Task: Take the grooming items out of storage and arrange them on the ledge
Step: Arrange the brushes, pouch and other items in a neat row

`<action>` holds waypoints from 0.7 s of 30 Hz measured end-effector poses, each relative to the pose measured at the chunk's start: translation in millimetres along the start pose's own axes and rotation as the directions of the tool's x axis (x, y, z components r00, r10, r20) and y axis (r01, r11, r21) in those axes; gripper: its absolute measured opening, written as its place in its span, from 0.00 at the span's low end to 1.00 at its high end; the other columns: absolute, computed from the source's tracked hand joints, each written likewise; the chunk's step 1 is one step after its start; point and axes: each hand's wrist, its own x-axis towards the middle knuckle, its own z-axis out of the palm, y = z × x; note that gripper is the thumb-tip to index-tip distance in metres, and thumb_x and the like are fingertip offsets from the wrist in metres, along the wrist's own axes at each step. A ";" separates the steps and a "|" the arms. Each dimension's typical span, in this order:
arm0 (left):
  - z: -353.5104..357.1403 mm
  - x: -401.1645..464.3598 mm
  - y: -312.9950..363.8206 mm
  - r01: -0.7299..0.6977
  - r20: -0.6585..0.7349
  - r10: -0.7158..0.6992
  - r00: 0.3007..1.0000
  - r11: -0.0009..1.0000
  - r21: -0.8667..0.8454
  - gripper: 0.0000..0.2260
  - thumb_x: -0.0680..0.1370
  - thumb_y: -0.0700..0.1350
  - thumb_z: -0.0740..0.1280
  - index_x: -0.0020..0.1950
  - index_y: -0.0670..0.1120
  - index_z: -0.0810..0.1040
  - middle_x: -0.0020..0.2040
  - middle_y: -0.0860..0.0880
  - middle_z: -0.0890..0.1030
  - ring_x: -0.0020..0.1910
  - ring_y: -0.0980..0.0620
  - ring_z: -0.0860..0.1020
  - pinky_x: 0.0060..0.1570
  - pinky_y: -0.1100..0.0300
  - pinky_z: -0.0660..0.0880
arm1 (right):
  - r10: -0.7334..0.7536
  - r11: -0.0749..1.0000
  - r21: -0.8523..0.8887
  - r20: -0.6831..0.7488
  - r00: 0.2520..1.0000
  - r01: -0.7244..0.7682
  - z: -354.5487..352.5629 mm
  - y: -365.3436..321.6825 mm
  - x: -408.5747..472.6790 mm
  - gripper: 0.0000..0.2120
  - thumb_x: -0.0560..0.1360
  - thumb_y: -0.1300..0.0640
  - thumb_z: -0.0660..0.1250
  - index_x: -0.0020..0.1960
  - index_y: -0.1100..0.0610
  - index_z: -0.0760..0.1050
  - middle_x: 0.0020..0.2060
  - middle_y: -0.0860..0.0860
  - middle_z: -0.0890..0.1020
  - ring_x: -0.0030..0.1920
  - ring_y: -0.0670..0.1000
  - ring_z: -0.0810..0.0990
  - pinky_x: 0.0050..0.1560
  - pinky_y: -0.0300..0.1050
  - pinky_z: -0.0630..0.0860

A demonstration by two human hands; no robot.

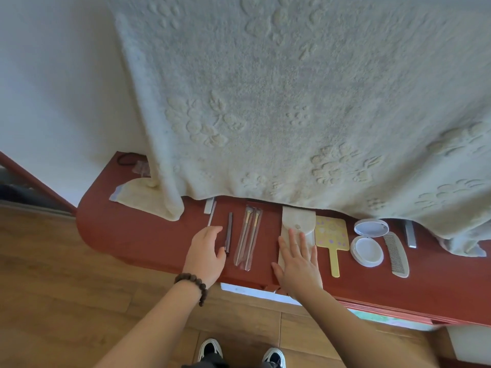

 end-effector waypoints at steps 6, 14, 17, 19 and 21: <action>-3.7 0.7 -25.3 -0.047 0.009 0.047 0.999 0.985 0.164 0.20 0.78 0.40 0.63 0.70 0.46 0.69 0.74 0.48 0.65 0.75 0.49 0.58 0.73 0.54 0.61 | -0.131 0.983 0.117 -0.107 0.986 0.143 -11.7 -62.7 11.5 0.29 0.81 0.43 0.50 0.78 0.47 0.43 0.77 0.51 0.38 0.76 0.54 0.33 0.74 0.54 0.35; 7.7 7.5 -47.8 -0.176 0.255 0.084 0.963 0.915 0.363 0.24 0.83 0.48 0.53 0.78 0.48 0.51 0.79 0.48 0.45 0.78 0.48 0.42 0.75 0.52 0.45 | -0.128 0.991 0.044 0.010 0.992 0.127 7.3 -93.8 29.7 0.29 0.82 0.44 0.44 0.78 0.53 0.40 0.77 0.52 0.37 0.76 0.53 0.33 0.75 0.51 0.39; 12.8 8.3 -50.4 -0.205 0.317 0.077 0.945 0.897 0.393 0.25 0.83 0.49 0.52 0.78 0.47 0.49 0.79 0.48 0.44 0.77 0.50 0.42 0.75 0.53 0.44 | -0.071 0.997 0.032 -0.012 0.997 0.071 11.8 -83.5 25.4 0.29 0.82 0.44 0.44 0.78 0.55 0.40 0.77 0.53 0.38 0.76 0.52 0.33 0.74 0.49 0.37; 16.0 7.2 -49.2 -0.225 0.335 0.086 0.938 0.888 0.401 0.25 0.83 0.49 0.51 0.78 0.47 0.49 0.79 0.48 0.45 0.77 0.50 0.41 0.76 0.53 0.44 | -0.026 1.000 0.014 -0.018 1.000 0.026 13.9 -75.6 22.1 0.31 0.79 0.42 0.37 0.77 0.56 0.40 0.77 0.55 0.39 0.75 0.52 0.32 0.73 0.49 0.35; 18.6 6.8 -45.2 -0.227 0.311 0.099 0.945 0.884 0.410 0.24 0.83 0.49 0.51 0.78 0.47 0.51 0.79 0.48 0.46 0.77 0.50 0.42 0.76 0.51 0.44 | -0.003 1.000 -0.018 -0.022 1.000 0.002 13.9 -71.6 20.1 0.35 0.74 0.40 0.30 0.77 0.56 0.39 0.77 0.55 0.40 0.74 0.52 0.32 0.73 0.49 0.34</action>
